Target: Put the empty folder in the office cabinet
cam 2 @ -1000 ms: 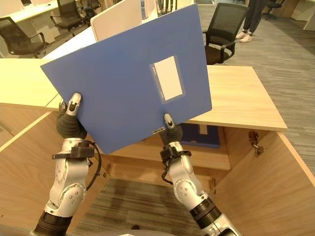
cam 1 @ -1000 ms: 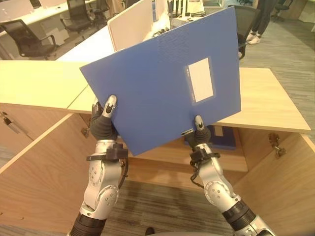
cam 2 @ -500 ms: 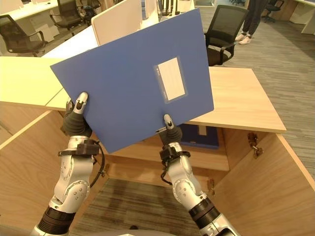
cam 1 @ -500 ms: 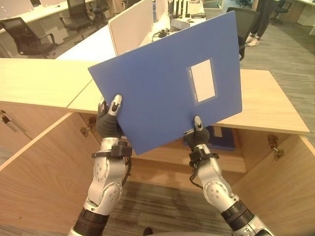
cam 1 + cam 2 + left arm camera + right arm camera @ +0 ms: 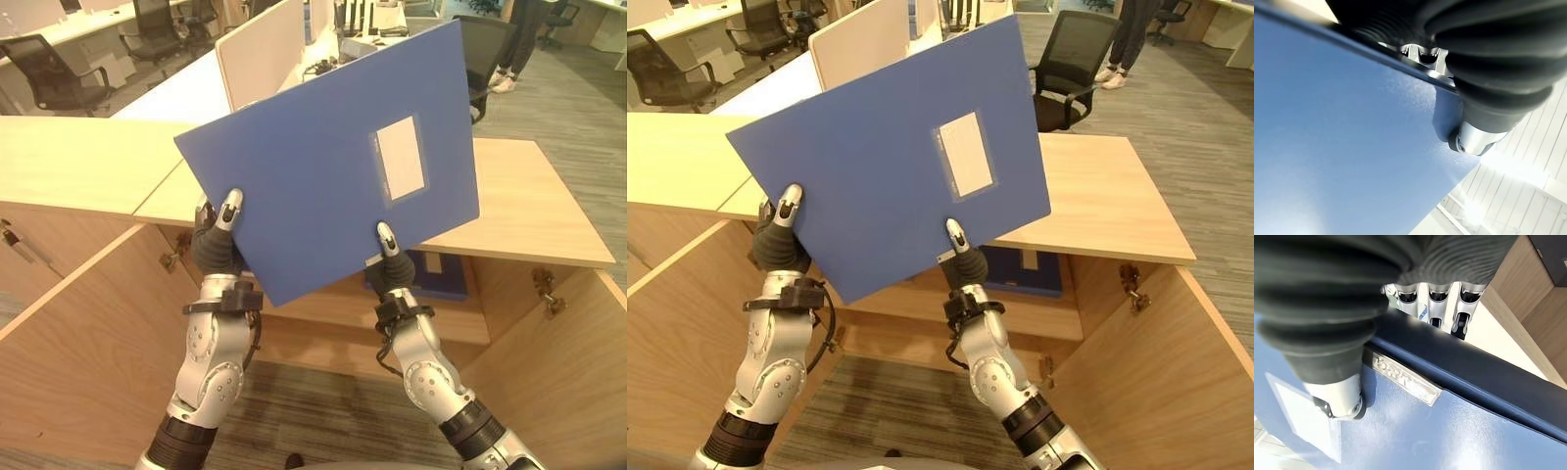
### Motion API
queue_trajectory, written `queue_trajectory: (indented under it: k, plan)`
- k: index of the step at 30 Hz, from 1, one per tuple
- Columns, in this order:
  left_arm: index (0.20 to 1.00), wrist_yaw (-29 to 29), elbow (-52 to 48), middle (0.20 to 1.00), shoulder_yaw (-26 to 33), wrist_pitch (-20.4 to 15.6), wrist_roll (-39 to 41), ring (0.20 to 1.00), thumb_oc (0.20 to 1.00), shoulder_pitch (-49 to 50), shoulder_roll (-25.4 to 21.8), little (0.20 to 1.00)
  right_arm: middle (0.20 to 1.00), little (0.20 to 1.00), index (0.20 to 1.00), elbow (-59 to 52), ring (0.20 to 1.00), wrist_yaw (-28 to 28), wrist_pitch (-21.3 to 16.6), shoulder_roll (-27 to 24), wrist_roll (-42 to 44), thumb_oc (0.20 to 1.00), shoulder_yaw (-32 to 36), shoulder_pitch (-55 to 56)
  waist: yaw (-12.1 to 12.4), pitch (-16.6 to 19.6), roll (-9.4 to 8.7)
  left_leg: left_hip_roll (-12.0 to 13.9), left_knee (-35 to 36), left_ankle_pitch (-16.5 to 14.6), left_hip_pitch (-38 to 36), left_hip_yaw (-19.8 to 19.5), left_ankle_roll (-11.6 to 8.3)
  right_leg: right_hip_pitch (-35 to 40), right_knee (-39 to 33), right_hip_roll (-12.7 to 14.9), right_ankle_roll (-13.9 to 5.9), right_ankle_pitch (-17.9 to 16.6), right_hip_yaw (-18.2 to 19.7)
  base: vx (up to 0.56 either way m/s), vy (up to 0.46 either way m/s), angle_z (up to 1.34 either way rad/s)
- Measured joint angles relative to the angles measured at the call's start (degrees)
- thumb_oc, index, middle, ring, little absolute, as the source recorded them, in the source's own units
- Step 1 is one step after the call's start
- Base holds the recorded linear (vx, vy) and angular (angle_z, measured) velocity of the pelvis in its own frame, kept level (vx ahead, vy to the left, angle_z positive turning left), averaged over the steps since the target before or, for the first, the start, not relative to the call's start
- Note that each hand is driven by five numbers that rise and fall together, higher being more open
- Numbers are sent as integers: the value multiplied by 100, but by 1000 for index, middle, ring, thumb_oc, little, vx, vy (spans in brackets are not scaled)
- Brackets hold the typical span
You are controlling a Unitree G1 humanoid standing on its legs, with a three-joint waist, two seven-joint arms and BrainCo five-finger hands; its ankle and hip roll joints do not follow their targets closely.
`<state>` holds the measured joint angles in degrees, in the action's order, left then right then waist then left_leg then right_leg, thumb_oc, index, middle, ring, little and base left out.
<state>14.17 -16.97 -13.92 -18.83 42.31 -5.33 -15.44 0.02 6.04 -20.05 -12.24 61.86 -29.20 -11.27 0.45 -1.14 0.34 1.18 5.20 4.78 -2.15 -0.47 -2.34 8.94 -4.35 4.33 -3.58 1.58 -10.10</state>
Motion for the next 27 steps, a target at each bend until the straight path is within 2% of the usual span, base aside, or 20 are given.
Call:
queue_trajectory:
  k: [15,16,17,21,24,25,27]
  plan:
    - [200,-9,5,200,-104,10,-2,200,200,6,100,200,200,200,200,1,200,17,-102,49,3,200,96,0,0,-1,0,0,16,0,7,-2,0,-1,0,0,0,0,0,0,0,0]
    - [548,-17,5,548,-99,15,-4,548,548,11,97,548,200,200,200,0,200,16,-95,28,-1,200,133,0,0,-1,0,0,33,0,7,-2,0,-1,0,0,0,0,0,0,0,0]
    - [1000,-47,2,1000,-51,33,-8,1000,1000,28,77,1000,200,200,200,-2,200,9,-74,-1,-10,200,166,2,4,-2,1,0,43,0,17,-4,0,-1,-1,0,0,0,0,0,0,0]
    - [1000,-566,-38,1000,82,170,-30,1000,1000,259,-282,1000,200,200,200,-92,200,-229,91,-268,-254,200,415,23,21,-5,11,-1,48,-3,89,-3,1,-44,-12,3,1,0,-3,9,-3,0]
    - [1000,-1350,-76,1000,748,326,23,1000,1000,823,-587,1000,200,200,200,-653,200,-620,236,-701,-568,200,920,407,32,-18,31,-3,0,-1,90,-7,2,-66,-30,4,0,0,-11,0,0,0]
    - [1000,-1851,69,1000,1131,394,294,1000,1000,1149,-671,1000,200,200,200,-959,200,-878,285,-902,-677,200,1222,637,31,-34,56,-3,-1,-1,90,-5,2,-66,-37,6,1,0,-11,0,0,0]
    - [1000,-2340,373,1000,1369,551,609,1000,1000,1398,-791,1000,200,200,200,-1102,200,-1183,301,-1131,-703,200,1476,696,26,-57,91,5,3,0,84,-10,0,-63,-34,-4,1,0,-13,0,0,0]
